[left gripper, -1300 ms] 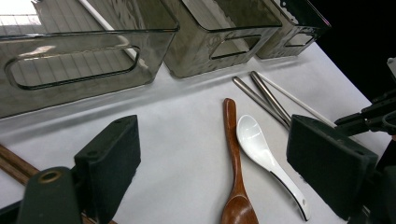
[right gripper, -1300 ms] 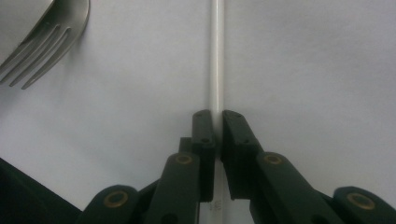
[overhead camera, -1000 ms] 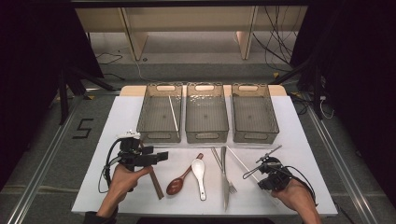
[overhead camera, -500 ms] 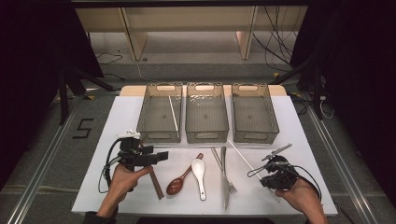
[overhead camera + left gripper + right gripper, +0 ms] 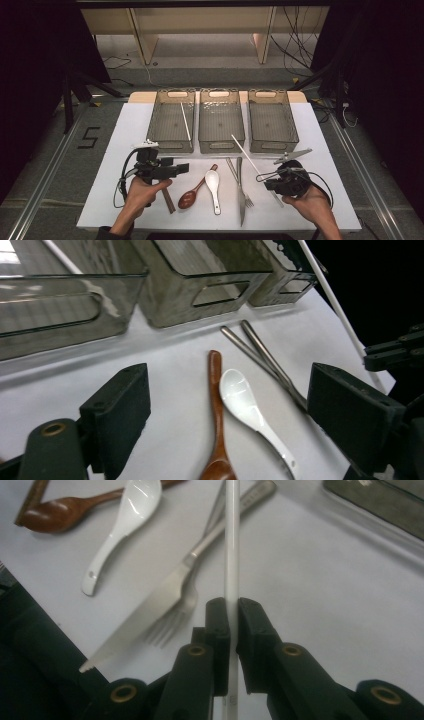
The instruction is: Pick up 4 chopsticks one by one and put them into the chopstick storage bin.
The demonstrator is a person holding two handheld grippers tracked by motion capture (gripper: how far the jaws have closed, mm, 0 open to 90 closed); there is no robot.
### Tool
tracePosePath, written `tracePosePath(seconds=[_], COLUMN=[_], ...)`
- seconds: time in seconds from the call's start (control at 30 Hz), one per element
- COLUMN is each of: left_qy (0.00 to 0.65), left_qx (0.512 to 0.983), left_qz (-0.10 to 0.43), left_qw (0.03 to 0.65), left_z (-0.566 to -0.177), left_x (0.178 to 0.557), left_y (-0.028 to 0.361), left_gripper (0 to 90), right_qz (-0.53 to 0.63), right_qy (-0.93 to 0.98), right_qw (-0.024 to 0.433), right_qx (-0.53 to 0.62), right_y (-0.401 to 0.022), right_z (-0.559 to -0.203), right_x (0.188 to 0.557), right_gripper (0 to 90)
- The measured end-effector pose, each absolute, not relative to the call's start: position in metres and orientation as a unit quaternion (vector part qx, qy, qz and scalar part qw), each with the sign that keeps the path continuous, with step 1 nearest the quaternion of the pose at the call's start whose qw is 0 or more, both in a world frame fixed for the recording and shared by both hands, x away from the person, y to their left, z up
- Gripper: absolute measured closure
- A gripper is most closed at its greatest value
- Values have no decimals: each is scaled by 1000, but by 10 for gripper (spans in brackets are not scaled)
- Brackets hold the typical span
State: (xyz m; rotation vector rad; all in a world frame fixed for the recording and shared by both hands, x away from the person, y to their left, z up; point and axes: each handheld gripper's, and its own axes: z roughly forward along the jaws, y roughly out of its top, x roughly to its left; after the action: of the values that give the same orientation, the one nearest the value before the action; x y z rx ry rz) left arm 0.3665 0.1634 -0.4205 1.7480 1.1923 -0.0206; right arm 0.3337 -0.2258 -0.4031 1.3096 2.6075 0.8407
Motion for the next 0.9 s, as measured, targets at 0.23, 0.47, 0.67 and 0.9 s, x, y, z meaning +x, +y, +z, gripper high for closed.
tracePosePath(seconds=[0.23, 0.47, 0.67, 0.9], left_qy=[490, 486, 483, 485], left_qx=[712, 703, 694, 683], left_qz=[-44, -64, -78, -97], left_qw=[502, 515, 528, 538], left_z=[-424, -425, -424, -426], left_x=[364, 365, 365, 366], left_y=[139, 121, 113, 108], left_gripper=[173, 175, 197, 269], right_qz=[295, 309, 319, 328], right_qy=[862, 869, 871, 873], right_qw=[65, 69, 70, 70], right_qx=[406, 379, 368, 354], right_y=[-197, -169, -154, -142], right_z=[-396, -394, -396, -399], right_x=[335, 337, 336, 334], right_gripper=[844, 844, 844, 844])
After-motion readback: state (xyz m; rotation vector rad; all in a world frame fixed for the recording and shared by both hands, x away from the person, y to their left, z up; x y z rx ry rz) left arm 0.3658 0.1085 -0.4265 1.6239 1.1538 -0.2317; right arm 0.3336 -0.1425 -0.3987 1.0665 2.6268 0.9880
